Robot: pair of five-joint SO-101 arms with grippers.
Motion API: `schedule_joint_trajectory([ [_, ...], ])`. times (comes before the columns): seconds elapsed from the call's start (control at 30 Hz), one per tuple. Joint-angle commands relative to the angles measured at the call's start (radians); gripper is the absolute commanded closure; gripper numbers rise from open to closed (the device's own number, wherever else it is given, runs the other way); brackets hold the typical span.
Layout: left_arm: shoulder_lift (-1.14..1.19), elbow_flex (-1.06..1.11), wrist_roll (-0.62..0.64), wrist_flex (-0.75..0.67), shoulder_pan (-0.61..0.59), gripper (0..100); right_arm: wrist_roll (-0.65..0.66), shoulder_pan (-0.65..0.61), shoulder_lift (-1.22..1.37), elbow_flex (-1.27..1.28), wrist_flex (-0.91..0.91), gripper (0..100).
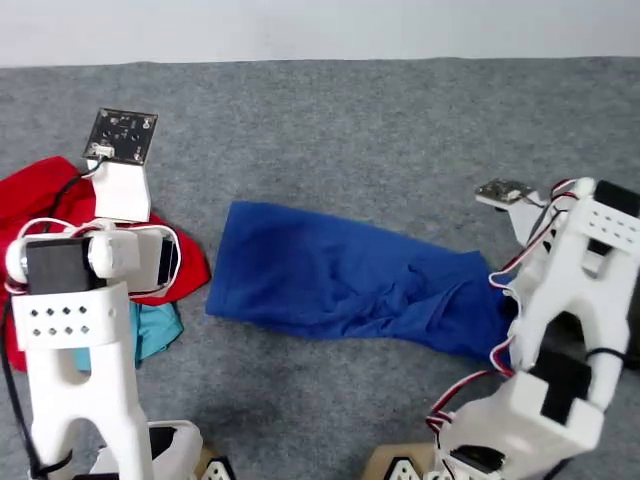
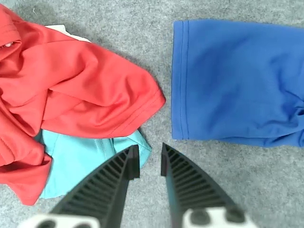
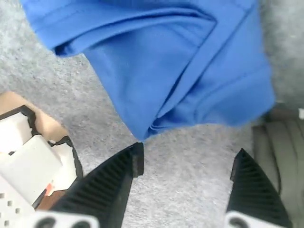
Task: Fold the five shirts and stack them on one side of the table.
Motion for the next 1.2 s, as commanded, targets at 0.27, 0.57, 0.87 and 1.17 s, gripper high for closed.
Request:
schedule_joint_trajectory([
  [0.27,-0.026,0.101,-0.009,0.014,0.157,92,-0.252,-0.194,-0.295,0.221,0.041,90.2],
  [0.57,-0.025,0.223,-0.052,-0.150,0.196,100,-0.476,-0.231,-0.711,0.457,0.031,98.9],
  [0.87,-0.026,0.575,-0.127,-0.597,0.130,100,-0.669,-0.371,-0.736,0.609,-0.104,98.9],
  [1.17,-0.025,0.891,-0.075,-1.088,0.110,100,-0.677,-0.383,-0.568,0.674,-0.280,98.9],
])
